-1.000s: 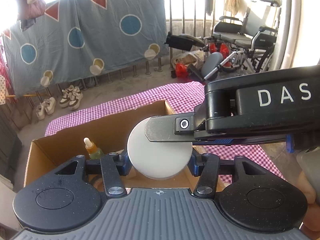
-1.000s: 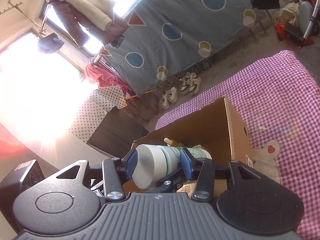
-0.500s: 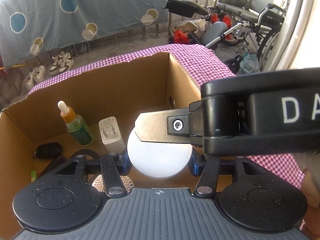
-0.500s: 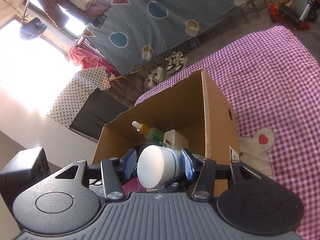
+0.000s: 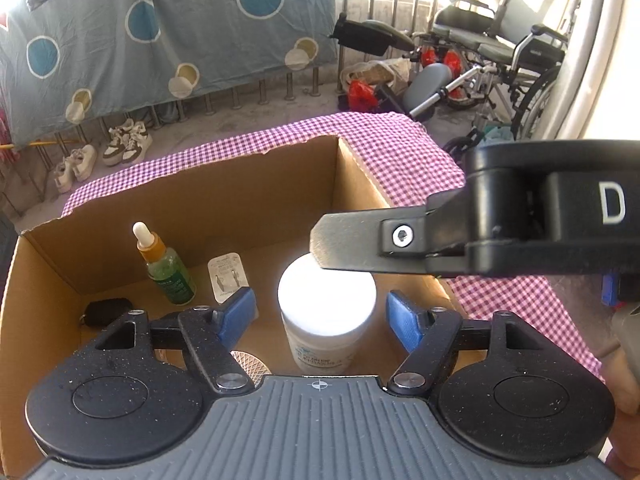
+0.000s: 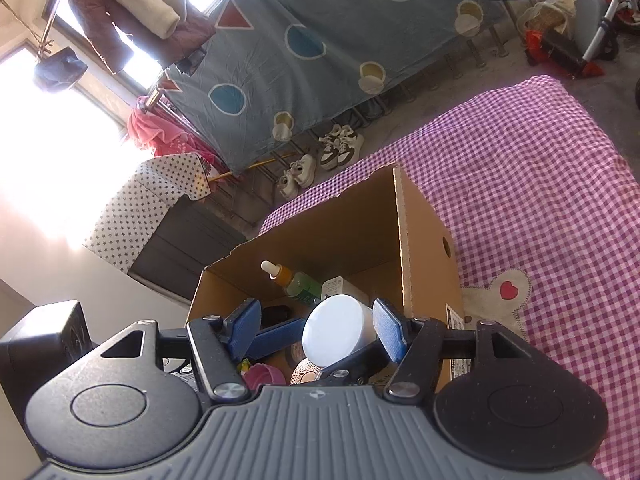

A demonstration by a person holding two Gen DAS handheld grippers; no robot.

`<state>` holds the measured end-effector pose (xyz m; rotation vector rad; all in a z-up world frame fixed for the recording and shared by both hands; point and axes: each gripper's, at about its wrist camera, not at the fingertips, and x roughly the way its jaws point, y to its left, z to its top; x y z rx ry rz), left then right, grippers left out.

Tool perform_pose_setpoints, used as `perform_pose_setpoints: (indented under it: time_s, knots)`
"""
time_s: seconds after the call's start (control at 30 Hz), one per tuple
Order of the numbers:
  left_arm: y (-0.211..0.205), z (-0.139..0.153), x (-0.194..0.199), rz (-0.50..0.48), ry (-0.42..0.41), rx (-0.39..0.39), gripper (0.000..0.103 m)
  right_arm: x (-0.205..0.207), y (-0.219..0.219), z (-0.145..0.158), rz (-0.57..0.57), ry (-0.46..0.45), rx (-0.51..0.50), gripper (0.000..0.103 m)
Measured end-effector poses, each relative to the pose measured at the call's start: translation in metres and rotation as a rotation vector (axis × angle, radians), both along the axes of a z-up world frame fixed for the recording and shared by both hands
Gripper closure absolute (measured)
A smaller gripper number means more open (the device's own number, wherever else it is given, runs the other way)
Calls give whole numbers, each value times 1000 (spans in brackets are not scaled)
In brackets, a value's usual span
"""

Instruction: Organize rigid objects

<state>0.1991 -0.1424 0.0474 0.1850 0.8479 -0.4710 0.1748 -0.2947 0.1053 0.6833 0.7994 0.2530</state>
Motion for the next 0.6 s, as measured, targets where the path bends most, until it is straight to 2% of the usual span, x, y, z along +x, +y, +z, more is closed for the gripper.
perform_pose_setpoints:
  time_s: [0.07,0.2,0.27,0.33,0.5,0.6]
  knots:
    - [7,9,-10,3,-25,-19,19,-12,-1,11,-22,-30,-4,37]
    - [29,30,-35,36,-101,-58,2,-45,2,36,-60,-101,-15,24]
    - [42,40,-47,57,-131,-79,0,-63,7,49,-74,-143,-34,18]
    - [55,48,-58,93,-155,-88,0,-81,12,58,-98,-181,-60,0]
    - [85,54,-72,180,-175,-103,0,-109,36,69,-142,-204,-194,0]
    - [99,51,-79,224,-193,-96,0,-115,58,68,-162,-186,-323,0]
